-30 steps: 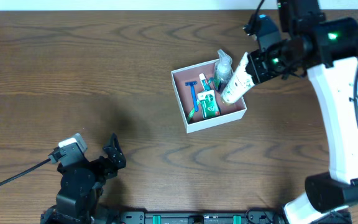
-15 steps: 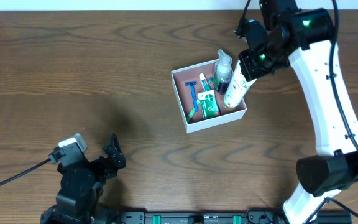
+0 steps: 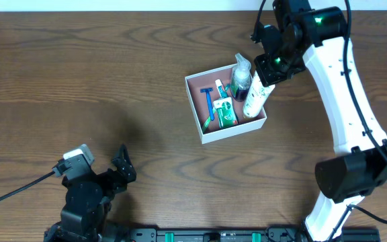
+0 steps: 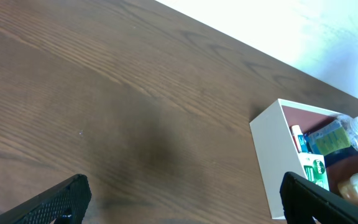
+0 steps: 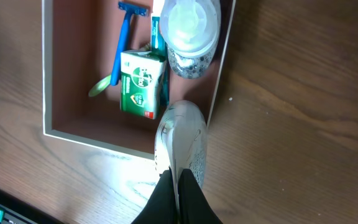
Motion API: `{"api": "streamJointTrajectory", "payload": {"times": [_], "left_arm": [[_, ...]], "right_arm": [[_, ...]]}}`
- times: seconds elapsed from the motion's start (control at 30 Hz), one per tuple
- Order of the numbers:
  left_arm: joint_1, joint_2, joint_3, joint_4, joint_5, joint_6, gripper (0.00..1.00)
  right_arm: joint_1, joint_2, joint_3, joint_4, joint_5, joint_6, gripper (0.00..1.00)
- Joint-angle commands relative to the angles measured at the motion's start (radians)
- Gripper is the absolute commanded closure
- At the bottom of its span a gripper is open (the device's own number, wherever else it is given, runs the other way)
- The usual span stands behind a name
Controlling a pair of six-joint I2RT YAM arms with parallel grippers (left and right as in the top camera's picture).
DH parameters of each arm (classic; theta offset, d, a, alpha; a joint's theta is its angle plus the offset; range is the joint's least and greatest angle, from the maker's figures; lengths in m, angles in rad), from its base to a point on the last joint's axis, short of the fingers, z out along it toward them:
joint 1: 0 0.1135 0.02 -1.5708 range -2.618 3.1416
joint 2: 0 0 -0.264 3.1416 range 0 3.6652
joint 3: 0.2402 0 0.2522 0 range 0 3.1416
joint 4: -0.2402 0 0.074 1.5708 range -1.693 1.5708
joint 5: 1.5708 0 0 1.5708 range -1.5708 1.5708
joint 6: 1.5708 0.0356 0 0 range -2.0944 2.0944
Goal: Pack container
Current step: 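Lower the lotion tube upright into the box and open the right gripper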
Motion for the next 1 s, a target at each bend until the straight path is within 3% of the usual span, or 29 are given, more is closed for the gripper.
{"api": "streamJointTrajectory", "payload": {"times": [0.0,0.4,0.97], "left_arm": [[0.003,-0.006,0.0,0.002,-0.009,-0.008,0.02],[0.003,-0.006,0.0,0.002,-0.009,-0.008,0.02],[0.003,-0.006,0.0,0.002,-0.009,-0.008,0.02]], "right_arm": [[0.024,0.02,0.002,0.0,0.013,-0.015,0.99],[0.105,0.024,-0.001,-0.029,0.123,0.012,0.99],[0.111,0.03,-0.006,-0.026,0.153,0.031,0.99]]}}
